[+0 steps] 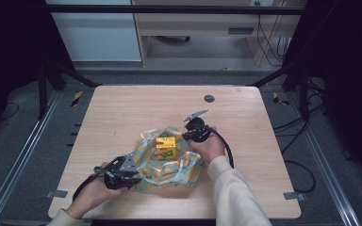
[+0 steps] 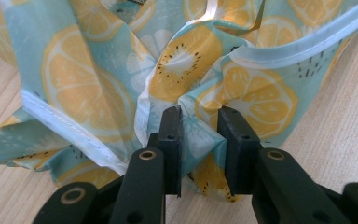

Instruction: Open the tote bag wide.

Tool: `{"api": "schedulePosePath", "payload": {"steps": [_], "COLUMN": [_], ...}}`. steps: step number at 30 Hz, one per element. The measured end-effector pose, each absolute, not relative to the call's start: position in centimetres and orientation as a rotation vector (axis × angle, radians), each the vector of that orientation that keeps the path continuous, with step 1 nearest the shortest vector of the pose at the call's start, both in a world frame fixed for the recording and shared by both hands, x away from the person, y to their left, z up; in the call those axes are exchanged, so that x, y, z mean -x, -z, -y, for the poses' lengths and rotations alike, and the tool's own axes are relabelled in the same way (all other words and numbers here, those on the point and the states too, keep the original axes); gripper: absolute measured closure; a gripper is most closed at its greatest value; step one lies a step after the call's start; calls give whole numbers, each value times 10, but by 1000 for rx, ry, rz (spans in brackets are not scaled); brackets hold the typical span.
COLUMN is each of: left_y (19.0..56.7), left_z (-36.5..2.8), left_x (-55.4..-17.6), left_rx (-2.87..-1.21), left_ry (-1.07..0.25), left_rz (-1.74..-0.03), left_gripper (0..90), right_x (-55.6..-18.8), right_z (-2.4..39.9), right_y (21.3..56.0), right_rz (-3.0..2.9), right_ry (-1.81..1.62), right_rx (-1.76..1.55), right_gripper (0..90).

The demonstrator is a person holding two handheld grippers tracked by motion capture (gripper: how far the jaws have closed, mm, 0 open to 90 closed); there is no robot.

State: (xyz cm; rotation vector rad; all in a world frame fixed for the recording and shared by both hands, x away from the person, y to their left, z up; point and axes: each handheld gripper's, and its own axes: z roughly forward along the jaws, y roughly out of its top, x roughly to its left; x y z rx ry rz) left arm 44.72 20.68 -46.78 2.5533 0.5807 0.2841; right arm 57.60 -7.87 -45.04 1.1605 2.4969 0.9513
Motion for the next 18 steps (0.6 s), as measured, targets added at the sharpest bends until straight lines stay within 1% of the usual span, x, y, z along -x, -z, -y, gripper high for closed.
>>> {"api": "schedulePosePath", "payload": {"steps": [7, 10, 13, 14, 16, 18], "left_y": [469, 468, 463, 460, 454, 446], "left_z": [-206, -207, -209, -210, -211, -211], "left_x": [-446, -446, -445, -445, -444, -442], "left_rx": [-2558, -2545, -2508, -2498, -2470, -2431], "left_ry": [-291, -302, -316, -316, -339, -360], "left_rz": [-578, -581, -596, -597, -602, -606], "left_gripper": [713, 705, 686, 680, 667, 648], "right_x": [-580, -579, -577, -575, -570, -564], "right_z": [83, 83, 87, 89, 92, 96], "right_y": [462, 461, 453, 449, 439, 430], "right_rz": [-2501, -2489, -2447, -2431, -2400, -2377], "right_ry": [-933, -943, -1004, -1027, -1053, -1079], "right_rx": [-1207, -1207, -1193, -1191, -1184, -1173], "right_gripper": [876, 840, 740, 696, 582, 519]}}
